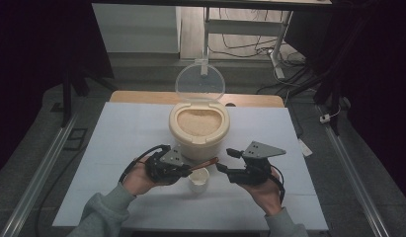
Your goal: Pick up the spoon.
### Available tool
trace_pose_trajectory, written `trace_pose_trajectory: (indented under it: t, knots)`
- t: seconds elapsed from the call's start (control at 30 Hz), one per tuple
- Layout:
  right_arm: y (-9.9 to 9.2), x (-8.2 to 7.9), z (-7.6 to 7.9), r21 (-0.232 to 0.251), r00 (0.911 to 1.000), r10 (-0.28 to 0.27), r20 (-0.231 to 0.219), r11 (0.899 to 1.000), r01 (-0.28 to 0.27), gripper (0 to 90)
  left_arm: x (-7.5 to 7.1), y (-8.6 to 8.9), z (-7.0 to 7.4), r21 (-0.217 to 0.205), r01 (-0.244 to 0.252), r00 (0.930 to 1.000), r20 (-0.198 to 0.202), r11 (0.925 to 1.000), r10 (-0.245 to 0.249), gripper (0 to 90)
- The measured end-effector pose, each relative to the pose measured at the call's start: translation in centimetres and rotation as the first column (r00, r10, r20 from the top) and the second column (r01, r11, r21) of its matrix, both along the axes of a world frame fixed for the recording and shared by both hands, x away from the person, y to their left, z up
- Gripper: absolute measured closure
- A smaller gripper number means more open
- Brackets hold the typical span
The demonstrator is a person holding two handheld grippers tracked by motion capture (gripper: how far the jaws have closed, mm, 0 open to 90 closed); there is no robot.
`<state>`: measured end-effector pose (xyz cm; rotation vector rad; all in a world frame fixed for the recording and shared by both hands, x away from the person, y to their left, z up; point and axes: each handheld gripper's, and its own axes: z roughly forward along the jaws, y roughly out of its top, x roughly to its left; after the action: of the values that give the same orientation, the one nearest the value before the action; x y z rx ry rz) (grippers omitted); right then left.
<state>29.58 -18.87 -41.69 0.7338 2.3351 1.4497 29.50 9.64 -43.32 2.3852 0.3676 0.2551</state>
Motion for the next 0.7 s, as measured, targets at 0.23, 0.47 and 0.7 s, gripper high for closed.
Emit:
trace_pose_trajectory:
  t: [0.23, 0.47, 0.7]
  knots:
    - [-0.4, -0.7, -0.4, 0.024, 0.9994, -0.036, -0.002, 0.999, 0.036, 36.9, -0.1, 0.4, 0.3, -0.037, -0.020, 0.9997, 0.013, 0.9991, 0.020, 79.1]
    - [-0.1, -0.7, -1.0, 0.043, 0.9980, -0.060, -0.019, 0.997, 0.060, 34.5, -0.3, 0.3, 0.4, -0.055, -0.024, 0.9994, 0.022, 0.9982, 0.026, 79.1]
    - [0.3, -0.9, -1.2, 0.056, 0.9979, -0.059, -0.026, 0.997, 0.060, 34.0, -0.4, 0.3, 0.5, -0.062, -0.026, 0.9992, 0.029, 0.9977, 0.028, 79.1]
